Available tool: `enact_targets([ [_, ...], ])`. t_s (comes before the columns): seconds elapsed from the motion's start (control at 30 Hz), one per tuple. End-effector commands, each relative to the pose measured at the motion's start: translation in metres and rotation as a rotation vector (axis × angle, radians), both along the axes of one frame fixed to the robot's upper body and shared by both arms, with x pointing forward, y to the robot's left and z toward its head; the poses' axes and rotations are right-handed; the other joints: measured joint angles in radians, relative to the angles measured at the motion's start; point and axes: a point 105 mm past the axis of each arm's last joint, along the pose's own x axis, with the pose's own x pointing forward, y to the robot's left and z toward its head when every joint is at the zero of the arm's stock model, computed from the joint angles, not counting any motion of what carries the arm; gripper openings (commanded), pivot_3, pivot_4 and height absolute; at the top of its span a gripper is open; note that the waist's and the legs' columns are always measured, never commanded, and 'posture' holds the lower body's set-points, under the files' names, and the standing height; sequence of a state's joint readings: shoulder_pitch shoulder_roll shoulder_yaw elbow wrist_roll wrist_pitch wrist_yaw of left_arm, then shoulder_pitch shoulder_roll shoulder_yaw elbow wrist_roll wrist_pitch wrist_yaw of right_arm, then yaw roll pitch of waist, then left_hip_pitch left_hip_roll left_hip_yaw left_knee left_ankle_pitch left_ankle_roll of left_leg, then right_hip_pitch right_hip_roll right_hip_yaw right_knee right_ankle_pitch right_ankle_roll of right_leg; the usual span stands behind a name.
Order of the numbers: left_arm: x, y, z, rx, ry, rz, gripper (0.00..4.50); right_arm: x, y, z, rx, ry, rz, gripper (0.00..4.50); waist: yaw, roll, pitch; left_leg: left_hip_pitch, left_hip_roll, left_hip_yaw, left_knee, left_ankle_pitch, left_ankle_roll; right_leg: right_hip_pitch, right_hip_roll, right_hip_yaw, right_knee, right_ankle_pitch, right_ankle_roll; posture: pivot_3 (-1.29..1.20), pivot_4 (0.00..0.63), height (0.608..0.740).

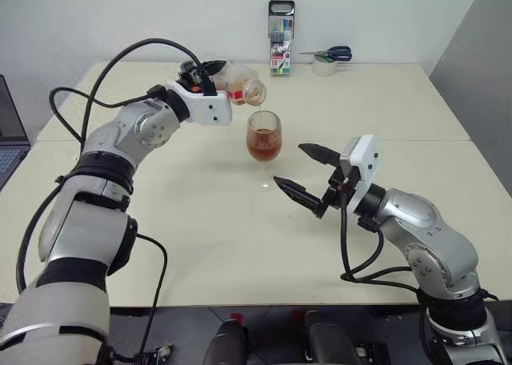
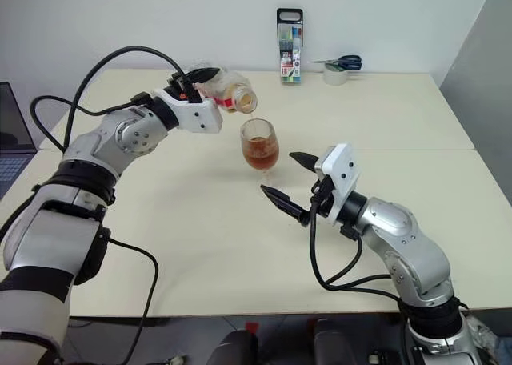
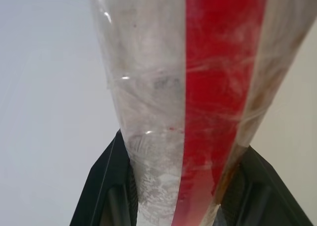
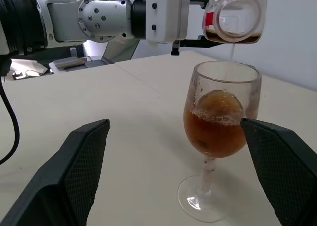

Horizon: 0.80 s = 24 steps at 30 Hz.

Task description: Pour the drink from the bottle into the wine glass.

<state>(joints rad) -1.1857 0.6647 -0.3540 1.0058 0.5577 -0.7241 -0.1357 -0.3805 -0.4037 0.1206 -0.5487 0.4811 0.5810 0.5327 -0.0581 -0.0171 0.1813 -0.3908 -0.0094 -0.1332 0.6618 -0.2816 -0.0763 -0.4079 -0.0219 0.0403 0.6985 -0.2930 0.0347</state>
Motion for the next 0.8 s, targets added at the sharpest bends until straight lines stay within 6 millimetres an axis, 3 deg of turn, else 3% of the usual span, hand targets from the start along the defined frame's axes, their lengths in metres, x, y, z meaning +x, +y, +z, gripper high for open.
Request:
enact_targets([
  [0.03,-0.007,-0.001,0.022,-0.178,0.016,-0.030,1.66,-0.006,0.005,0.016,0.027,-0.091,0.023,4.50,0.000,0.000,0.000,0.000,0.000,0.000,0.000,0.000,0.000,0.000,0.000,0.000,0.000,0.000,0.000,0.00,0.150,0.740],
  [0.23,-0.017,0.028,0.005,-0.577,0.248,0.047,1.66,-0.010,0.009,0.016,0.017,-0.103,0.055,4.50,-0.005,0.000,0.000,0.000,0.001,-0.001,0.000,0.000,0.000,0.000,0.000,0.000,0.001,0.000,0.000,0.00,0.150,0.740],
  [0.4,-0.035,0.063,-0.030,-0.884,0.440,0.142,1.66,-0.014,0.015,0.009,-0.040,-0.073,0.112,4.50,-0.021,0.000,0.000,0.001,0.001,-0.001,0.000,0.000,0.000,0.000,0.000,0.000,0.001,0.000,0.000,0.00,0.150,0.740],
  [0.53,-0.053,0.092,-0.069,-1.100,0.571,0.218,1.66,-0.012,0.024,0.002,-0.093,-0.030,0.145,4.50,-0.023,0.000,-0.001,0.001,0.001,-0.002,0.001,0.000,0.000,0.000,0.000,0.000,0.002,0.000,0.000,0.00,0.150,0.740],
  [0.6,-0.061,0.105,-0.084,-1.182,0.590,0.240,1.66,-0.008,0.029,-0.004,-0.126,-0.005,0.154,4.50,-0.023,0.000,-0.001,0.002,0.001,-0.001,0.001,0.000,0.000,0.000,0.000,0.000,0.002,0.000,0.000,0.00,0.150,0.740],
  [0.8,-0.070,0.119,-0.110,-1.270,0.626,0.258,1.66,-0.010,0.040,0.000,-0.135,0.001,0.219,4.50,-0.005,0.000,-0.001,0.002,0.001,-0.002,0.001,0.000,0.000,0.001,0.000,0.000,0.002,0.000,0.000,0.00,0.150,0.740],
])
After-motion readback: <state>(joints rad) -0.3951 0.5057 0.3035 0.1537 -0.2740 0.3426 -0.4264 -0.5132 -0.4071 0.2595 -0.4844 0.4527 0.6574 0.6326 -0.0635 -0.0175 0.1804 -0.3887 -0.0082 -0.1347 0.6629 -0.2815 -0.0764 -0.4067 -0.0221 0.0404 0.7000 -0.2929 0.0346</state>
